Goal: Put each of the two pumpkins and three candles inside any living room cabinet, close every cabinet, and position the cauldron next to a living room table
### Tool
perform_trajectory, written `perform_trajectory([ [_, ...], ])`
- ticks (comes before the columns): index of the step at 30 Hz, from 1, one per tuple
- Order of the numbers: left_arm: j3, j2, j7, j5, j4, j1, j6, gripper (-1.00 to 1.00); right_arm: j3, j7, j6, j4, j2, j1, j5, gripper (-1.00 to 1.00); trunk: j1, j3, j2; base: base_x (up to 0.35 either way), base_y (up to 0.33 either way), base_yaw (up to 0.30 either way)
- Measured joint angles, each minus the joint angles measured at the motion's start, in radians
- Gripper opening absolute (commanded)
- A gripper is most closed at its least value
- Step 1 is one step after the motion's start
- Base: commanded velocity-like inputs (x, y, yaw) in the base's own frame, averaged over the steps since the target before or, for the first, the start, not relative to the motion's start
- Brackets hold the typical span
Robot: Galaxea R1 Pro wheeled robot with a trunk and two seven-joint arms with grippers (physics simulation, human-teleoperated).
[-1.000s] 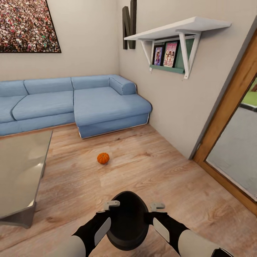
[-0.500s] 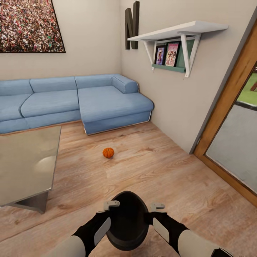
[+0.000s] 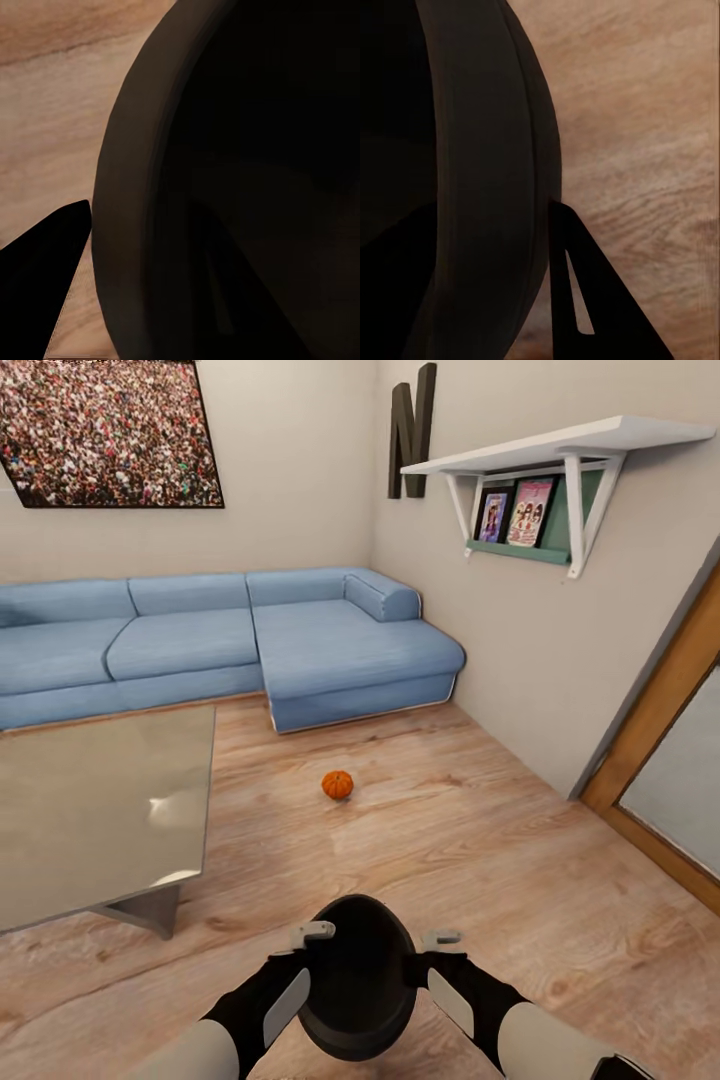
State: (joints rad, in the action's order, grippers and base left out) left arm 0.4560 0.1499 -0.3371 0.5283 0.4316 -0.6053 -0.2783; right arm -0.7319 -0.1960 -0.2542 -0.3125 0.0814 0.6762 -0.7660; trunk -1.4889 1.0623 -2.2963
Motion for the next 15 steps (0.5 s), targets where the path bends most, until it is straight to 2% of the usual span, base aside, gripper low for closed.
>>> perform_trajectory([
  [4, -0.001, 0.0, 0.0, 0.001, 0.0, 0.0, 0.0, -1.0, 0.003, -0.001, -0.003, -0.003, 0.0, 0.0, 0.006, -1.0, 0.0, 0.0, 0.0, 0.0, 0.115, 0.273],
  [12, -0.002, 0.0, 0.0, 0.0, 0.0, 0.0, 0.0, -1.0, 0.005, 0.0, -0.004, -0.002, 0.0, 0.0, 0.008, -1.0, 0.0, 0.0, 0.0, 0.0, 0.273, 0.273],
  [15, -0.003, 0.001, 0.0, -0.002, 0.001, 0.0, 0.0, -1.0, 0.007, 0.001, -0.004, -0.002, 0.0, 0.0, 0.012, -1.0, 0.0, 0.0, 0.0, 0.0, 0.142, 0.273],
])
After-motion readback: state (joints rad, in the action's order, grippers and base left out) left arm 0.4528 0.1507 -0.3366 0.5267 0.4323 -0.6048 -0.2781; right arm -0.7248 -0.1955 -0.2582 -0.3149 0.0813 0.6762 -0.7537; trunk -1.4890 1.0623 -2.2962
